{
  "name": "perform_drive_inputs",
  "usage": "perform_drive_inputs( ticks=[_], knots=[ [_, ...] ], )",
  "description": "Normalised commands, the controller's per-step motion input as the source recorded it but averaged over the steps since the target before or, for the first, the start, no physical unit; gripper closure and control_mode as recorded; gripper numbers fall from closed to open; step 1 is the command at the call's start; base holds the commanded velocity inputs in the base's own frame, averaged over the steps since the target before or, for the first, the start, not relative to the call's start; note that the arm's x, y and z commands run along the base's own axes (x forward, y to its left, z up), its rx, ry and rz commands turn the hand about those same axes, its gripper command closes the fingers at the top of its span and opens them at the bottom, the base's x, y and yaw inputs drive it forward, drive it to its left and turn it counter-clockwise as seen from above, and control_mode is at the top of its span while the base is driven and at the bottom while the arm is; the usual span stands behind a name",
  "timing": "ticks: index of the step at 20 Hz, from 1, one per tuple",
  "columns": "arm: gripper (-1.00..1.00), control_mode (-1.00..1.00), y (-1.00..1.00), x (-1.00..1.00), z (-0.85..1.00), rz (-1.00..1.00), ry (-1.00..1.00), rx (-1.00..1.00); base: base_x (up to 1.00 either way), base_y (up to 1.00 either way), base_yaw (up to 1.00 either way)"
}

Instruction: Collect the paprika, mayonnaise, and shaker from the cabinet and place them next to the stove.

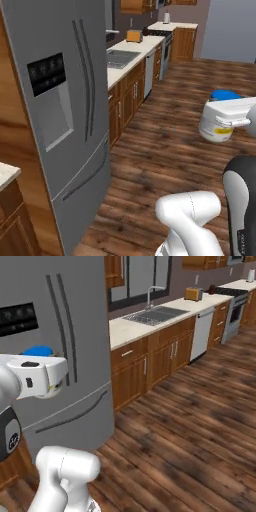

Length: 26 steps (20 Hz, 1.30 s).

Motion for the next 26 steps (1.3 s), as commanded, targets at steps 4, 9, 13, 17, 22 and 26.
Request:
perform_drive_inputs(
  ticks=[4, 9, 13, 17, 22, 26],
  knots=[
    [1.00, 1.00, 0.00, 0.00, 0.00, 0.00, 0.00, 0.00, 0.79, -0.53, -0.45],
    [1.00, 1.00, 0.00, 0.00, 0.00, 0.00, 0.00, 0.00, 0.98, -0.31, -0.40],
    [1.00, 1.00, 0.00, 0.00, 0.00, 0.00, 0.00, 0.00, 1.00, -0.21, -0.35],
    [1.00, 1.00, 0.00, 0.00, 0.00, 0.00, 0.00, 0.00, 1.00, -0.18, -0.31],
    [1.00, 1.00, 0.00, 0.00, 0.00, 0.00, 0.00, 0.00, 1.00, -0.17, -0.24],
    [1.00, 1.00, 0.00, 0.00, 0.00, 0.00, 0.00, 0.00, 1.00, -0.14, -0.17]
  ],
)
